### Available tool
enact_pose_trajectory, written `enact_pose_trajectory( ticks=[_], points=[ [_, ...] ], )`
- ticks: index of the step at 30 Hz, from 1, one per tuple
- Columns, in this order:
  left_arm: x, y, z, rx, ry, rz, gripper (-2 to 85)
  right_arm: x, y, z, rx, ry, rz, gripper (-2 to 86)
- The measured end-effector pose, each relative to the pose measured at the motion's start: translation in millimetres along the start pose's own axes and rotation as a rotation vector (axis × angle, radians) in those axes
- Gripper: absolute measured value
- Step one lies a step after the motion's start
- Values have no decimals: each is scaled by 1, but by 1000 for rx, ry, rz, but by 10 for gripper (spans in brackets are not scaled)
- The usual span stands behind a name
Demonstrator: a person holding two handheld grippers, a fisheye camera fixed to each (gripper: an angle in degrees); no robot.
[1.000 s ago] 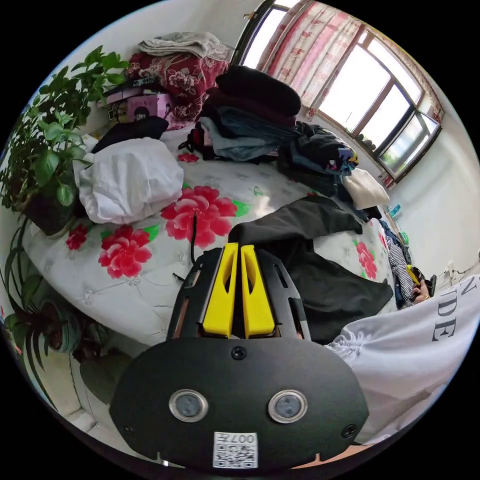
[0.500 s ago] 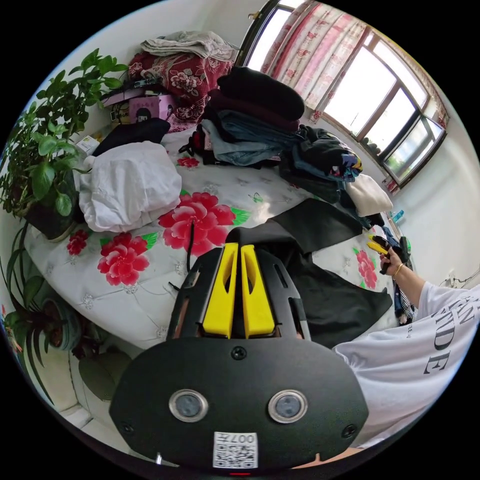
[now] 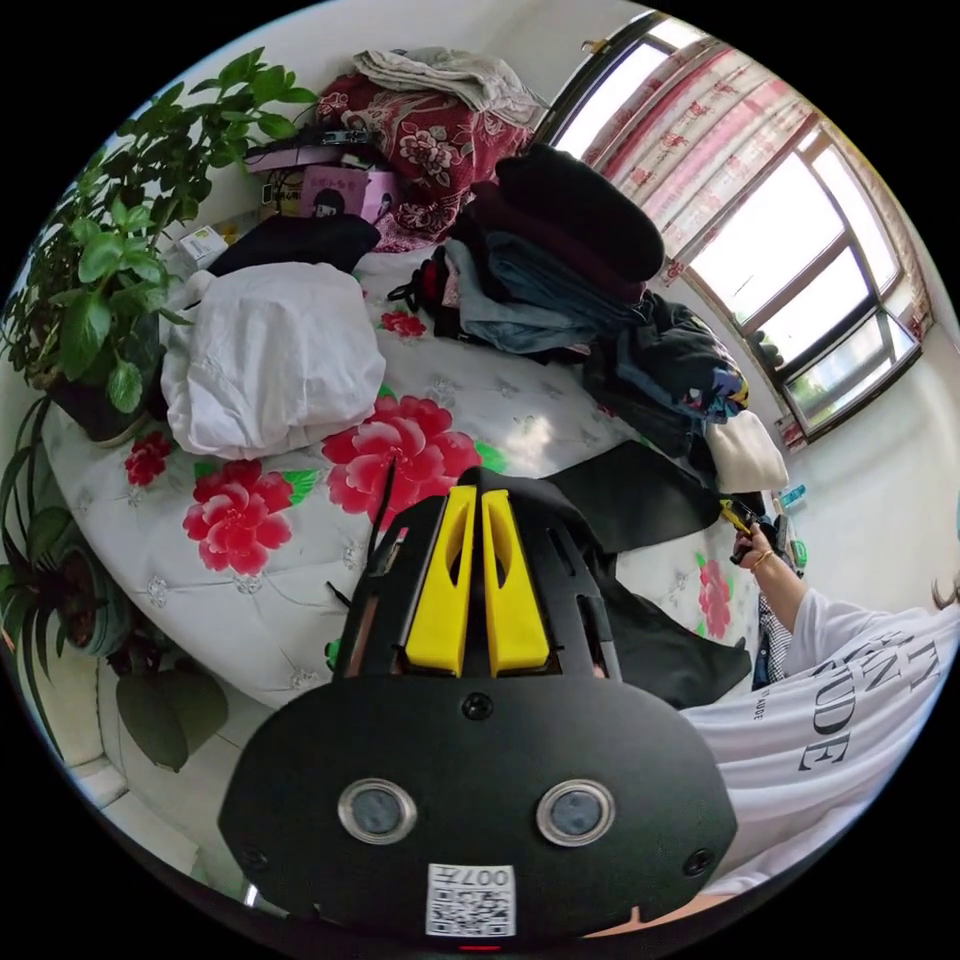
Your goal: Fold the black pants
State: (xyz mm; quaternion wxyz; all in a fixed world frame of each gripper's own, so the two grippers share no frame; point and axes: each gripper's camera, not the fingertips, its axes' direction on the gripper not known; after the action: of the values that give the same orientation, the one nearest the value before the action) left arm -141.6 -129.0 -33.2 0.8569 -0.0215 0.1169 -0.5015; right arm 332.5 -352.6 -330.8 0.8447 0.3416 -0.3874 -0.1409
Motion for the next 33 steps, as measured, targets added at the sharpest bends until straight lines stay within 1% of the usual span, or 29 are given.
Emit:
enact_pose_trajectory(
  ticks=[1, 3, 5, 7, 8, 10, 11, 13, 14, 16, 17, 19, 22, 25, 26, 28, 29, 31, 33],
  points=[
    [4, -3, -4, 9, 7, 23, -9, -5, -1, -18, 33, -66, -12, 1],
    [13, -6, -11, 15, 17, 70, -9, -14, 1, -56, 84, -127, -46, -1],
    [23, -3, -19, 17, 23, 128, -9, -24, 11, -104, 155, -162, -99, -2],
    [36, 8, -32, 19, 31, 200, -9, -28, 36, -174, 233, -183, -147, -3],
    [39, 12, -36, 21, 31, 217, -9, -27, 46, -191, 251, -182, -157, -3],
    [47, 35, -46, 20, 32, 264, -9, -17, 91, -254, 298, -154, -173, -3],
    [48, 41, -48, 17, 35, 269, -10, -12, 103, -266, 299, -142, -169, -3],
    [49, 70, -45, -20, 47, 283, -10, 12, 157, -302, 276, -29, -133, -3],
    [49, 78, -41, -41, 47, 286, -10, 20, 170, -307, 263, 5, -123, -3],
    [47, 107, -13, -162, -13, 300, -10, 62, 216, -302, 167, 117, -5, -2],
    [46, 114, -4, -198, -36, 300, -10, 75, 226, -296, 135, 133, 43, -2],
    [36, 134, 34, -336, -105, 267, -9, 116, 258, -271, 38, 166, 182, -1],
    [25, 142, 56, -400, -117, 202, -8, 128, 273, -261, 65, 140, 230, 1],
    [27, 137, 59, -409, -127, 197, -3, 117, 263, -264, 93, 105, 191, 8],
    [28, 137, 59, -412, -133, 207, -1, 114, 261, -265, 86, 129, 182, 12],
    [28, 139, 54, -414, -138, 216, 15, 106, 252, -265, 54, 273, 157, 30],
    [27, 140, 51, -407, -132, 208, 25, 104, 251, -265, 43, 294, 144, 36],
    [17, 147, 28, -336, -86, 142, 56, 102, 246, -261, 29, 336, 108, 59],
    [5, 154, 8, -266, -45, 61, 71, 105, 241, -257, 26, 333, 115, 72]
  ],
)
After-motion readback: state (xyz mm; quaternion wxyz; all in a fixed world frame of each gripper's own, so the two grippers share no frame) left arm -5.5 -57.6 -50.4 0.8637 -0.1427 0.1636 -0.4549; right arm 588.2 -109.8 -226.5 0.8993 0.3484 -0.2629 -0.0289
